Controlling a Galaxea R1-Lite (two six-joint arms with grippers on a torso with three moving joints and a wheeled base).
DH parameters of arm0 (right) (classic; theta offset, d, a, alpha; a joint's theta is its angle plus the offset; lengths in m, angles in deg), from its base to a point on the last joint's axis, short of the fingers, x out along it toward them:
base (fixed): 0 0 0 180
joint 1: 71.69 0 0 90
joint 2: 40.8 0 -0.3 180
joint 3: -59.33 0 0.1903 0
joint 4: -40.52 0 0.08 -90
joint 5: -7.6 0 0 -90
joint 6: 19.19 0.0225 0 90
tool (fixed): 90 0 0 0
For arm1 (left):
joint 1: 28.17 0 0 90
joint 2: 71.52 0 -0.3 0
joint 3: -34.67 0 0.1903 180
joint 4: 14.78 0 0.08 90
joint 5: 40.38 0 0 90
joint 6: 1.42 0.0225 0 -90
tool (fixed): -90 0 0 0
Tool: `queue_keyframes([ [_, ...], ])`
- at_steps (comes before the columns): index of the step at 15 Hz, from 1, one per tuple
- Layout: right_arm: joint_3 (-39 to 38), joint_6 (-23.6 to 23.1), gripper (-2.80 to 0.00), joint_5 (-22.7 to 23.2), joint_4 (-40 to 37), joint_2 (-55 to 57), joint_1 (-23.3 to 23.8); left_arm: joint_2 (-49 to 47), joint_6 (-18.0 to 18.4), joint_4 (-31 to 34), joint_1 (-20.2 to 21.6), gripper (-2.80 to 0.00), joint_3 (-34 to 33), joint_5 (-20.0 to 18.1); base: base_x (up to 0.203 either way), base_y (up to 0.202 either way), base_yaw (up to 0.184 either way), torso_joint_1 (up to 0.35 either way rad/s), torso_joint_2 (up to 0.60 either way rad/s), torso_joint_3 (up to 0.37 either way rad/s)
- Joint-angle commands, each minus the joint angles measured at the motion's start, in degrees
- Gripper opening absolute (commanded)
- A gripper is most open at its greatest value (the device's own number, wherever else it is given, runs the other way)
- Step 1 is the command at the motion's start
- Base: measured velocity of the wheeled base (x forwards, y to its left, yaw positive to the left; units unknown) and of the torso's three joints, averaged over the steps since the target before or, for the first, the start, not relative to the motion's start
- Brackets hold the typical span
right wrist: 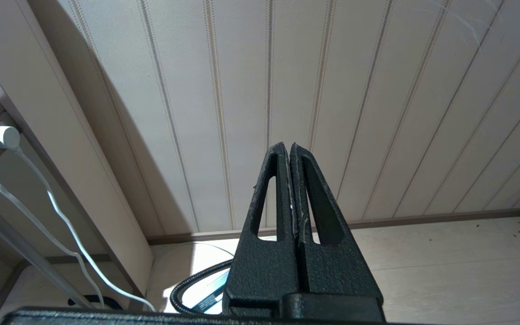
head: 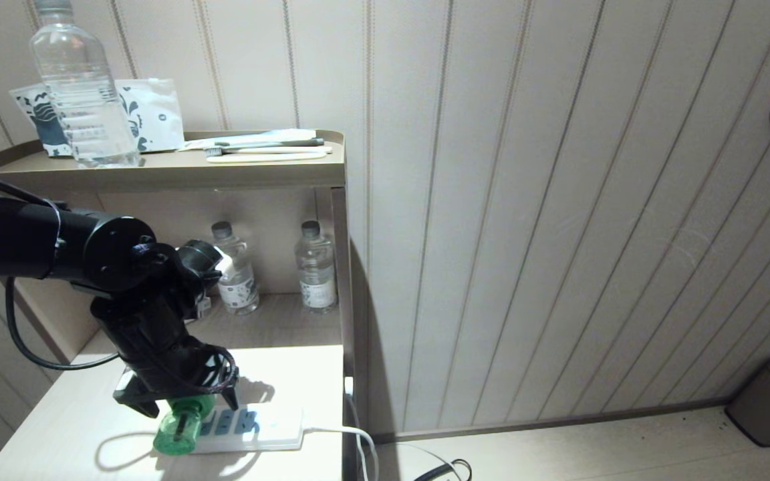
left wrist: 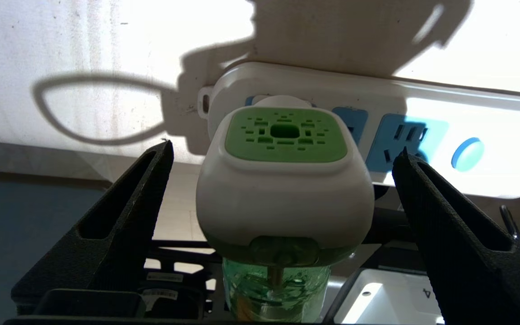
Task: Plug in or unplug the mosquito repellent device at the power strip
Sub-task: Hold the socket with your right hand and unplug it with your left hand
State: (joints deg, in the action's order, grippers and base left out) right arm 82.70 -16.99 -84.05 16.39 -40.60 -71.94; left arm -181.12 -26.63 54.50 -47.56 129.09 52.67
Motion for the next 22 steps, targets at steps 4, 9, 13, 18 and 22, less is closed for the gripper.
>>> queue_keyframes([
  [4, 0.0, 0.0, -2.8, 0.0, 0.0, 0.0, 0.0, -0.4, 0.0, -0.1, 0.1, -2.8, 0.0, 0.0, 0.0, 0.0, 0.0, 0.0, 0.0, 0.0],
  [9, 0.0, 0.0, -2.8, 0.0, 0.0, 0.0, 0.0, -0.5, -0.1, -0.6, 0.3, -2.8, -0.3, 0.1, 0.0, 0.0, 0.0, 0.0, 0.0, 0.0],
  [13, 0.0, 0.0, -2.8, 0.0, 0.0, 0.0, 0.0, -0.4, -0.2, -1.0, 0.8, -2.8, -1.1, 0.0, 0.0, 0.0, 0.0, 0.0, 0.0, 0.0],
  [18, 0.0, 0.0, -2.8, 0.0, 0.0, 0.0, 0.0, 0.5, 0.0, -0.6, 0.7, -2.8, -0.4, -0.7, 0.0, 0.0, 0.0, 0.0, 0.0, 0.0],
  [22, 0.0, 0.0, -2.8, 0.0, 0.0, 0.0, 0.0, 2.3, 0.1, -0.7, 0.7, -2.8, -1.0, -1.1, 0.0, 0.0, 0.0, 0.0, 0.0, 0.0],
])
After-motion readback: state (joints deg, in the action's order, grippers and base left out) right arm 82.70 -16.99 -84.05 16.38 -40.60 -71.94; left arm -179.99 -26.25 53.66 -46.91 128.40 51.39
